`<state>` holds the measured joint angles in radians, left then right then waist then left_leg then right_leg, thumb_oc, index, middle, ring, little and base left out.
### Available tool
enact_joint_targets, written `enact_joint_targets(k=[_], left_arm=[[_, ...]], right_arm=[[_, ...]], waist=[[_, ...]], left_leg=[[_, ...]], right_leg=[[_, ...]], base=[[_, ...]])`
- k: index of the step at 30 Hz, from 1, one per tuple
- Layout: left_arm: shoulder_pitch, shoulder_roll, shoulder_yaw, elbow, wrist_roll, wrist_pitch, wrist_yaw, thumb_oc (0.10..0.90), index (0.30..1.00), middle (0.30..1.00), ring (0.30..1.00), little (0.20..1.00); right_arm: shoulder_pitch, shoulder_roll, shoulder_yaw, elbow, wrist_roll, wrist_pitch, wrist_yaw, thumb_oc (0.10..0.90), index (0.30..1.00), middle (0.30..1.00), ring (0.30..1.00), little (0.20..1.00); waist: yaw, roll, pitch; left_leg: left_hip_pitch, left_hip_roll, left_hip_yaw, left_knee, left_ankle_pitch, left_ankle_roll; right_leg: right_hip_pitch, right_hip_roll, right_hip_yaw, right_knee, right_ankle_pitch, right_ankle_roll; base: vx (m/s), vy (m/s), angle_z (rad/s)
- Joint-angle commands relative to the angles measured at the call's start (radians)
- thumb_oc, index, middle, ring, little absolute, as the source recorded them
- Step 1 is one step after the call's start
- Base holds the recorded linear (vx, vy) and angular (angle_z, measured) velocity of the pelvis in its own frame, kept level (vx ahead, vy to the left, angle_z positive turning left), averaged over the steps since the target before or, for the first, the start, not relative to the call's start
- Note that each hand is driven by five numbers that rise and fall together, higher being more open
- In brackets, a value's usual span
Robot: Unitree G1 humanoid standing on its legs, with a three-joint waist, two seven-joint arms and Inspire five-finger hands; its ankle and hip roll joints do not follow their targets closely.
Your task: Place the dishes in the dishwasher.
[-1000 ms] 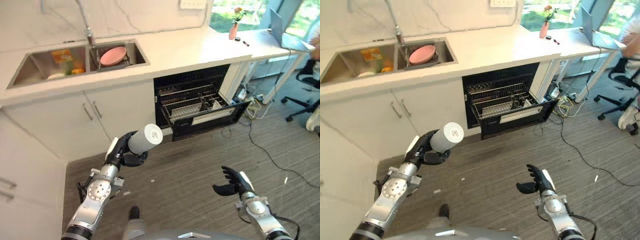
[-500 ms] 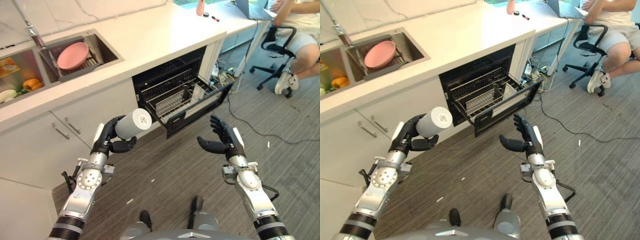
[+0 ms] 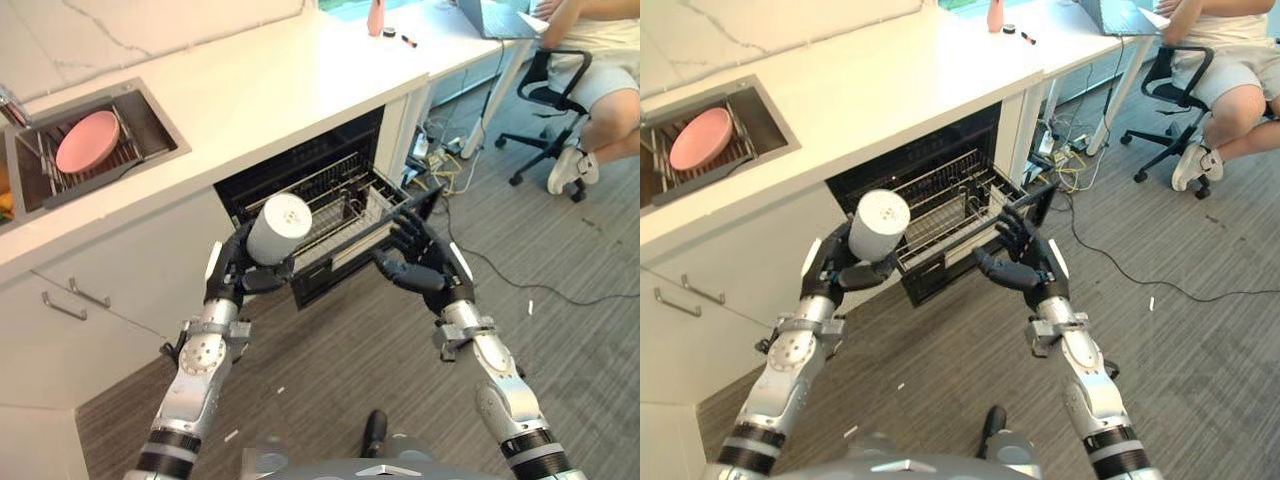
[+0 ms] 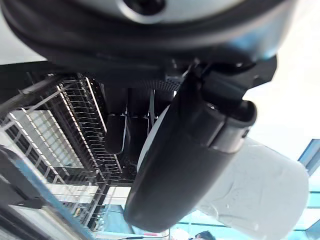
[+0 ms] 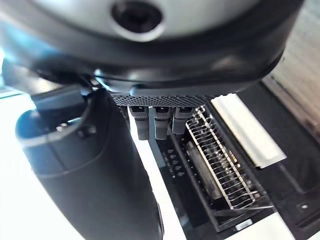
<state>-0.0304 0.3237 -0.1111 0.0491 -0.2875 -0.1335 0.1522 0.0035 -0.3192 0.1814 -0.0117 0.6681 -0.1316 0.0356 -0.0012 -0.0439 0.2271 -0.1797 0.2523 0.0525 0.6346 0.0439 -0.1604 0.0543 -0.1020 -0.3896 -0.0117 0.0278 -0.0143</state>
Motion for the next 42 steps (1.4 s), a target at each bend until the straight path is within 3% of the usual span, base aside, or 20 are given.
enact_joint_targets(k=[1,2,3,4,5,7,10,13,20,28,33,42], left_arm=[[-0.082,0.069,0.038,-0.105,-0.012,-0.137,0.029,0.4,0.3,0.3,0.3,0.3],[-0.082,0.069,0.038,-0.105,-0.012,-0.137,0.029,0.4,0.3,0.3,0.3,0.3],[-0.073,0.073,0.04,-0.117,-0.011,-0.134,0.027,0.4,0.3,0.3,0.3,0.3],[-0.074,0.073,0.04,-0.117,-0.011,-0.133,0.027,0.4,0.3,0.3,0.3,0.3],[-0.071,0.072,0.037,-0.115,-0.02,-0.134,0.024,0.4,0.3,0.3,0.3,0.3],[-0.072,0.068,0.031,-0.108,-0.026,-0.135,0.022,0.4,0.3,0.3,0.3,0.3],[-0.07,0.053,0.006,-0.1,-0.051,-0.125,0.003,0.4,0.3,0.3,0.3,0.3],[-0.084,0.042,-0.021,-0.081,-0.095,-0.114,-0.019,0.4,0.3,0.3,0.3,0.3],[-0.155,0.005,-0.08,-0.007,-0.197,-0.116,-0.031,0.4,0.3,0.3,0.3,0.3],[-0.212,-0.002,-0.136,0.014,-0.147,-0.106,0.037,0.4,0.3,0.3,0.3,0.3],[-0.257,-0.015,-0.19,0.03,-0.035,-0.092,0.138,0.4,0.3,0.3,0.3,0.3],[-0.381,-0.06,-0.297,0.156,0.186,-0.078,0.427,0.4,0.3,0.3,0.3,0.3]], right_arm=[[-0.077,-0.007,0.01,-0.121,0.109,-0.08,0.073,0.8,0.9,0.9,0.9,0.9],[-0.077,-0.007,0.01,-0.121,0.109,-0.08,0.073,0.8,0.9,0.9,0.9,0.9],[-0.086,-0.003,0.026,-0.118,0.121,-0.079,0.074,0.8,0.9,0.9,0.9,0.9],[-0.086,-0.003,0.026,-0.118,0.121,-0.079,0.074,0.8,0.9,0.9,0.9,0.9],[-0.079,0.0,0.034,-0.122,0.117,-0.07,0.077,0.8,0.9,0.9,0.9,0.9],[-0.065,0.006,0.034,-0.134,0.124,-0.072,0.09,0.8,0.9,0.9,0.9,0.9],[-0.027,0.021,0.044,-0.159,0.146,-0.058,0.102,0.8,0.9,0.9,0.9,0.9],[0.001,0.044,0.082,-0.182,0.144,-0.03,0.118,0.8,0.9,0.9,0.9,0.9],[-0.037,0.079,0.159,-0.201,0.148,-0.001,0.128,0.8,0.9,0.9,0.9,0.9],[-0.126,0.105,0.221,-0.184,0.078,0.001,0.05,0.8,0.9,0.9,0.9,0.9],[-0.184,0.135,0.267,-0.167,0.02,-0.024,-0.045,0.8,0.9,0.9,0.9,0.9],[-0.265,0.188,0.396,-0.187,-0.079,-0.066,-0.249,0.8,0.9,0.9,0.9,0.9]], waist=[[0.007,-0.004,-0.063],[0.008,-0.004,-0.063],[0.019,0.015,-0.069],[0.018,0.013,-0.071],[0.012,0.035,-0.078],[0.004,0.046,-0.086],[-0.011,0.065,-0.111],[-0.022,0.058,-0.136],[-0.029,0.044,-0.154],[-0.026,0.035,-0.156],[-0.026,0.038,-0.155],[-0.025,0.036,-0.143]], left_leg=[[0.115,-0.041,0.039,-0.264,-0.095,0.037],[0.118,-0.042,0.04,-0.268,-0.093,0.037],[0.117,-0.017,0.004,-0.485,-0.04,0.029],[0.118,-0.02,0.005,-0.494,-0.032,0.03],[0.129,-0.001,0.003,-0.595,0.01,0.017],[0.154,0.006,0.02,-0.633,0.027,0.003],[0.219,-0.028,0.033,-0.713,0.024,0.006],[0.259,-0.075,0.072,-0.722,-0.02,0.034],[0.304,-0.119,0.128,-0.722,-0.065,0.076],[0.324,-0.119,0.155,-0.722,-0.076,0.081],[0.329,-0.11,0.154,-0.722,-0.073,0.075],[0.319,-0.118,0.135,-0.722,-0.079,0.077]], right_leg=[[-0.003,-0.062,0.014,0.017,-0.072,0.102],[-0.002,-0.063,0.015,0.017,-0.072,0.102],[0.004,-0.062,0.028,0.021,-0.087,0.115],[0.002,-0.064,0.027,0.02,-0.084,0.116],[0.01,-0.061,0.024,0.035,-0.092,0.126],[0.015,-0.061,0.02,0.035,-0.094,0.131],[0.025,-0.078,0.028,0.02,-0.068,0.149],[0.032,-0.124,0.051,-0.005,-0.027,0.183],[0.022,-0.163,0.104,-0.027,0.019,0.215],[0.024,-0.164,0.115,-0.059,0.039,0.221],[0.031,-0.159,0.099,-0.076,0.04,0.221],[0.042,-0.155,0.099,-0.076,0.053,0.215]], base=[[0.13,0.076,0.02],[0.19,0.184,-0.02],[0.13,0.141,-0.17],[0.23,0.268,-0.2],[0.1,0.126,-0.21],[0.12,0.157,-0.15],[0.13,0.222,-0.16],[0.11,0.256,-0.08],[0.05,0.114,-0.17],[0.04,0.012,-0.35],[0.01,-0.007,0.0],[0.01,0.0,0.02]])
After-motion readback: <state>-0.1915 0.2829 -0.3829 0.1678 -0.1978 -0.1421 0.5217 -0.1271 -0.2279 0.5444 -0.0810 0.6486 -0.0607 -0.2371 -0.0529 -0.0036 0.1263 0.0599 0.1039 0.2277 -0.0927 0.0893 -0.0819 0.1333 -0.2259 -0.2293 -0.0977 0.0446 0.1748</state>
